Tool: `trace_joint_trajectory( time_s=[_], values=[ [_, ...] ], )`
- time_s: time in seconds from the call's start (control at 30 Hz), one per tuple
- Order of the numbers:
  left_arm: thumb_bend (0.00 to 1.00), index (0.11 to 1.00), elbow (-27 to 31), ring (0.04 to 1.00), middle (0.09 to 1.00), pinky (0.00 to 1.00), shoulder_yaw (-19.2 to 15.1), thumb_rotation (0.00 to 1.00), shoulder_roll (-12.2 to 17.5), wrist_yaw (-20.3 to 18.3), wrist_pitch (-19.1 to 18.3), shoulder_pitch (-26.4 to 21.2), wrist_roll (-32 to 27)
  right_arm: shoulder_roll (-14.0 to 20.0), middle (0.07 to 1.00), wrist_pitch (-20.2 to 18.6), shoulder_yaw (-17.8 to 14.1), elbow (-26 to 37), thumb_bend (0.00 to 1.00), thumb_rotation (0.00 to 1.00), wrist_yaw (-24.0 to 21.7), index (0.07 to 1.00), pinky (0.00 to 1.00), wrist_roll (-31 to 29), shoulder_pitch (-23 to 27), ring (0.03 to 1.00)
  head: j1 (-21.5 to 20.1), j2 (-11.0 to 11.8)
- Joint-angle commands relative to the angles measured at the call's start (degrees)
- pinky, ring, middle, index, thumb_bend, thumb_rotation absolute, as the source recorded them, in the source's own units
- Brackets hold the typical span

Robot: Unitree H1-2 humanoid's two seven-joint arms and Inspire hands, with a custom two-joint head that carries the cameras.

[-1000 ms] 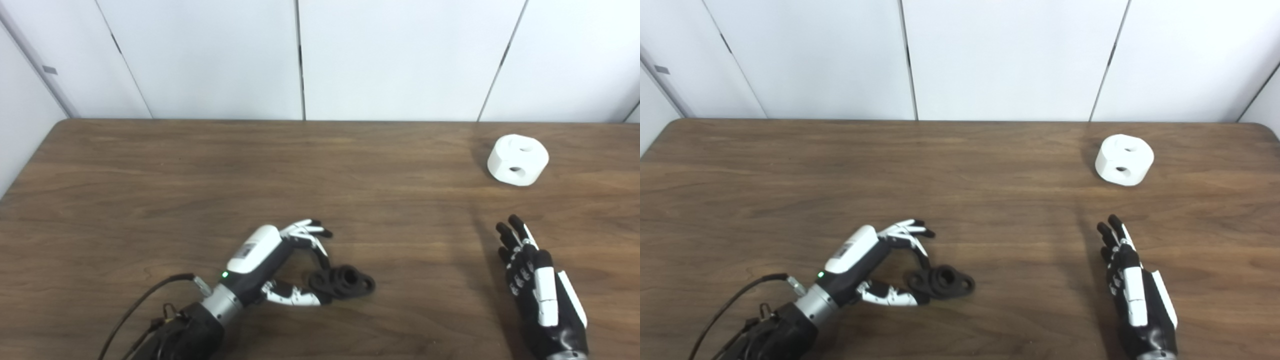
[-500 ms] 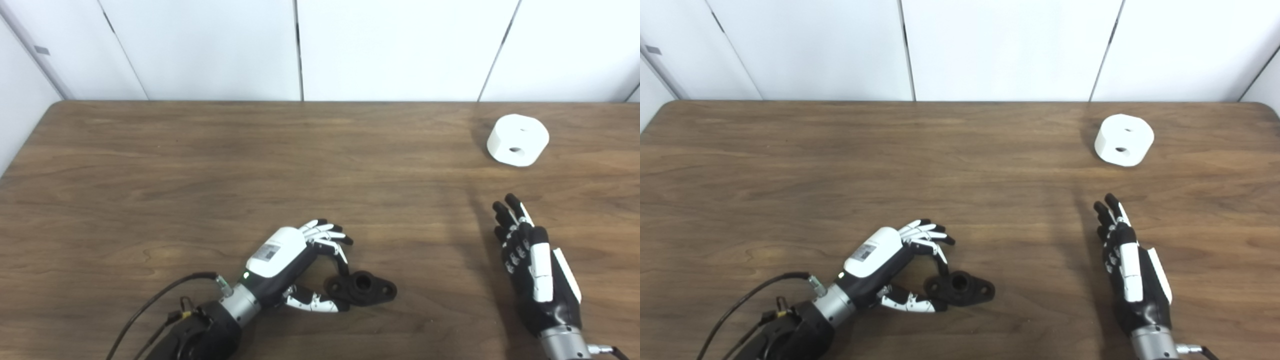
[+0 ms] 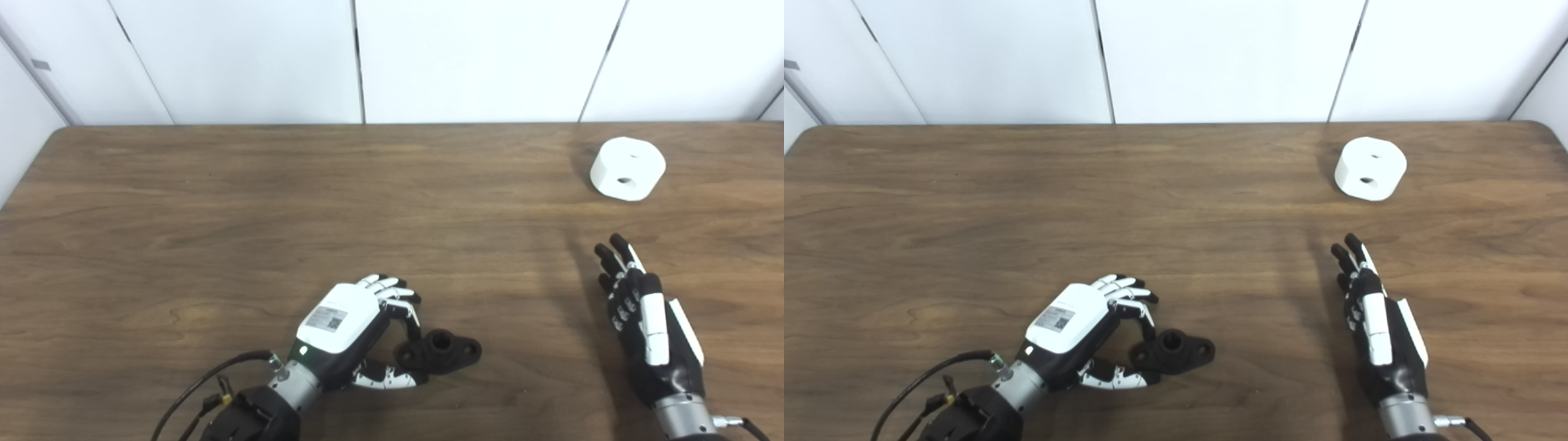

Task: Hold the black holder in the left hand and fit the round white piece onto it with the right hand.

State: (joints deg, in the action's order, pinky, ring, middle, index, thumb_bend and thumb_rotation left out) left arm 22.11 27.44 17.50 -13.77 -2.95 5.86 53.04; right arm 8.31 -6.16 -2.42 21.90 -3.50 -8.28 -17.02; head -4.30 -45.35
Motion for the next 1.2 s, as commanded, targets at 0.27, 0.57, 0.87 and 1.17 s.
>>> trace_joint_trajectory(
  time_s=[0.27, 0.57, 0.87, 1.17],
  values=[
    [0.51, 0.490, -2.0, 0.892, 0.813, 0.90, -1.2, 0.05, 0.8, -1.4, -1.1, 3.7, 2.3, -1.5, 0.943, 2.4, 0.1, -0.5, 0.59, 0.97, 0.4, 0.968, 1.00, 0.3, 0.9, 1.000, -3.1, 2.5],
    [0.51, 0.490, -6.4, 0.893, 0.813, 0.90, -2.2, 0.05, 0.7, 1.7, 1.1, 3.3, 0.6, 0.3, 0.960, 3.2, -0.8, -0.3, 0.68, 0.69, -0.3, 0.963, 1.00, 0.0, 2.7, 1.000, -5.6, 5.1],
    [0.51, 0.491, -12.3, 0.896, 0.817, 0.90, -3.6, 0.06, -0.7, 4.5, 3.0, 2.4, -5.8, 3.1, 0.940, -0.4, -3.9, 5.3, 0.68, 0.54, 0.6, 0.945, 0.93, 4.5, 5.4, 0.959, -5.8, 6.8],
    [0.51, 0.492, -19.4, 0.897, 0.824, 0.83, -5.2, 0.06, -1.3, 7.3, 7.0, 1.0, -13.0, 4.8, 0.939, -4.0, -4.7, 7.3, 0.63, 0.59, -0.4, 0.943, 0.95, 4.5, 7.3, 0.973, -5.6, 7.6]
  ],
)
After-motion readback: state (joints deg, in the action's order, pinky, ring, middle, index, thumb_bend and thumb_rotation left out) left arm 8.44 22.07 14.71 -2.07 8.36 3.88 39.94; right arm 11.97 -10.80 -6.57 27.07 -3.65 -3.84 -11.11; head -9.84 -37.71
